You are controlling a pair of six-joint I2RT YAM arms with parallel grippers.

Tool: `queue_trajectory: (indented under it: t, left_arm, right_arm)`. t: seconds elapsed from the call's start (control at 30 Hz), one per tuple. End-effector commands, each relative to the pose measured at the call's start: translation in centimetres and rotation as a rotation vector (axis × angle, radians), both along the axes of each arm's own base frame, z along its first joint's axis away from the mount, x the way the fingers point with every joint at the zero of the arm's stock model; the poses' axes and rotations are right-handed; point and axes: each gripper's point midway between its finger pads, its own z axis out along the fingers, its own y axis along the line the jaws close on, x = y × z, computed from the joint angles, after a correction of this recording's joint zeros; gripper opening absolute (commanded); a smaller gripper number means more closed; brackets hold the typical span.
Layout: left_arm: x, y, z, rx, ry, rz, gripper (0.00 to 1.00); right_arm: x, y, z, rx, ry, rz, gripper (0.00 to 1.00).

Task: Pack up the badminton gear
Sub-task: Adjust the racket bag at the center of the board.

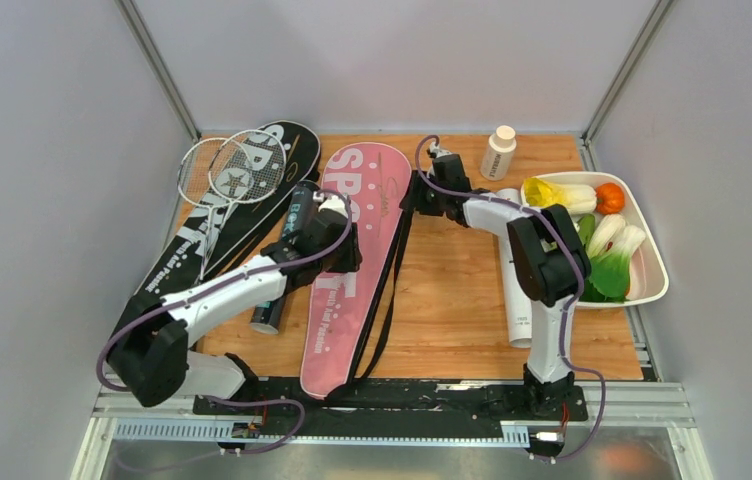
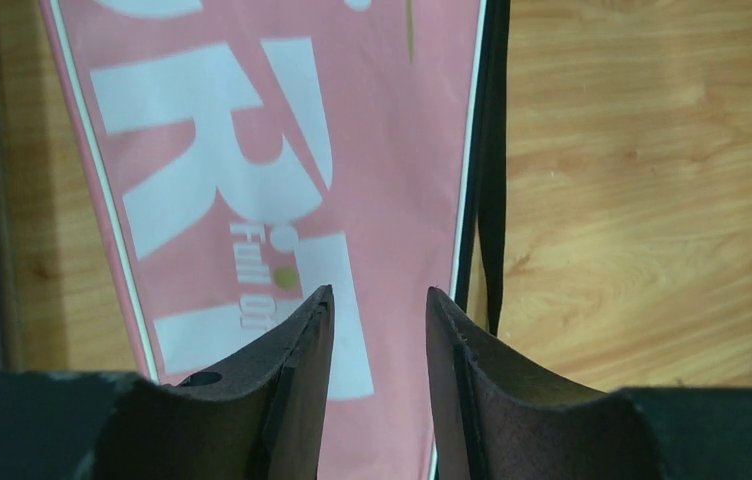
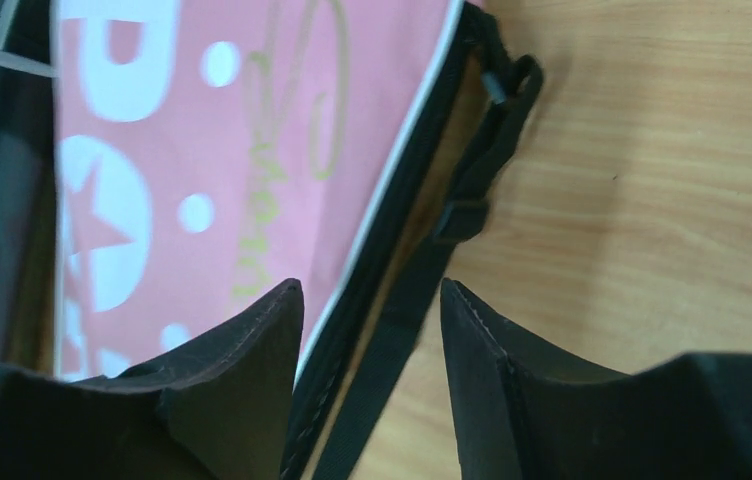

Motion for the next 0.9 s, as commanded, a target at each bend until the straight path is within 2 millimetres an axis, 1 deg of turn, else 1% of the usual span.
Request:
queue_trajectory:
  t: [0.0, 0.03, 0.07, 0.1, 0.13, 0.17, 0.2, 0.23, 0.27, 0.3, 0.33, 0.37, 0.43, 0.47, 0.5, 0.53, 0.57, 0.6, 0.67, 0.7, 0.73, 0.77, 0.8, 0.83, 0.87]
  left_arm:
    - [3.4, -1.0, 1.9, -0.033, -0.022, -0.067, 0.45]
    - [4.1, -0.9, 1.6, -0.036, -0.014, -0.064, 0.45]
    - [4.3, -1.1, 1.1, -0.036, 0.001, -0.076, 0.45]
    - [4.7, -1.1, 1.3, -0.033, -0.006, -0.083, 0.45]
    - [4.9, -1.2, 0.8, -0.023, 0.002, -0.09, 0.45]
    - [5.1, -1.5, 1.1, -0.019, -0.005, -0.116, 0.45]
    - [5.2, -1.7, 0.6, -0.009, 0.005, -0.127, 0.45]
    - [5.4, -1.9, 0.8, -0.002, 0.002, -0.144, 0.45]
    - [5.6, -2.0, 0.3, 0.009, 0.012, -0.149, 0.45]
    - [5.5, -2.4, 0.4, 0.003, 0.018, -0.169, 0.45]
    - [5.5, -2.6, -0.1, 0.006, 0.029, -0.175, 0.45]
    - [5.6, -2.8, -0.2, -0.002, 0.029, -0.18, 0.45]
    - [5.9, -2.7, -1.1, 0.014, 0.043, -0.166, 0.45]
    - [6.0, -2.6, -2.0, 0.026, 0.062, -0.159, 0.45]
    - [6.3, -2.0, -2.5, 0.054, 0.07, -0.132, 0.45]
    - [6.4, -1.8, -3.2, 0.064, 0.09, -0.124, 0.45]
    - [6.4, -1.3, -3.6, 0.078, 0.106, -0.111, 0.45]
    - [6.5, -0.9, -4.2, 0.092, 0.123, -0.1, 0.45]
    - [6.5, -0.1, -4.8, 0.115, 0.139, -0.082, 0.45]
    - [6.5, 0.1, -4.8, 0.118, 0.141, -0.079, 0.45]
    - [6.4, 0.3, -4.8, 0.126, 0.145, -0.082, 0.44]
    - [6.3, 0.4, -4.1, 0.121, 0.134, -0.083, 0.44]
    - [6.0, 0.6, -4.1, 0.126, 0.137, -0.085, 0.44]
    - [5.8, 0.7, -3.1, 0.115, 0.117, -0.085, 0.44]
    - [5.3, 1.0, -3.0, 0.119, 0.122, -0.092, 0.45]
  right_arm:
    - [2.1, 0.3, -0.9, 0.006, 0.036, 0.074, 0.53]
    - [2.6, 0.4, -0.8, 0.008, 0.029, 0.074, 0.52]
    - [3.2, 0.2, -0.9, 0.003, 0.027, 0.065, 0.52]
    - [3.6, -0.1, -1.2, -0.005, 0.031, 0.051, 0.53]
    - [4.0, -0.3, -1.5, -0.01, 0.038, 0.036, 0.55]
    - [4.2, -0.3, -1.9, -0.014, 0.048, 0.028, 0.57]
    - [4.5, -0.4, -2.1, -0.023, 0.054, 0.018, 0.58]
    - [4.7, -0.6, -2.8, -0.037, 0.066, 0.007, 0.58]
    - [4.9, -0.9, -3.4, -0.052, 0.076, -0.007, 0.57]
    - [5.0, -1.1, -3.8, -0.061, 0.085, -0.013, 0.55]
    - [5.1, -1.4, -4.3, -0.08, 0.094, -0.025, 0.53]
    - [5.2, -1.8, -4.7, -0.1, 0.101, -0.041, 0.5]
    - [5.5, -2.6, -4.8, -0.137, 0.094, -0.08, 0.39]
    - [5.8, -3.1, -4.9, -0.159, 0.087, -0.096, 0.33]
    - [6.0, -3.7, -4.9, -0.184, 0.081, -0.115, 0.25]
    - [6.4, -4.6, -4.8, -0.225, 0.073, -0.153, 0.21]
    - [6.4, -5.2, -4.7, -0.255, 0.07, -0.174, 0.19]
    - [6.6, -5.8, -4.4, -0.275, 0.061, -0.196, 0.18]
    - [6.4, -6.1, -3.7, -0.283, 0.049, -0.208, 0.18]
    - [6.3, -6.0, -3.4, -0.276, 0.046, -0.203, 0.14]
    - [6.1, -5.7, -3.2, -0.264, 0.049, -0.191, 0.07]
    - [5.9, -5.3, -3.1, -0.251, 0.052, -0.174, 0.01]
    - [5.5, -5.2, -3.3, -0.245, 0.062, -0.163, 0.0]
    - [5.0, -5.1, -3.5, -0.237, 0.074, -0.153, 0.0]
    - [4.6, -5.1, -3.4, -0.226, 0.081, -0.152, 0.0]
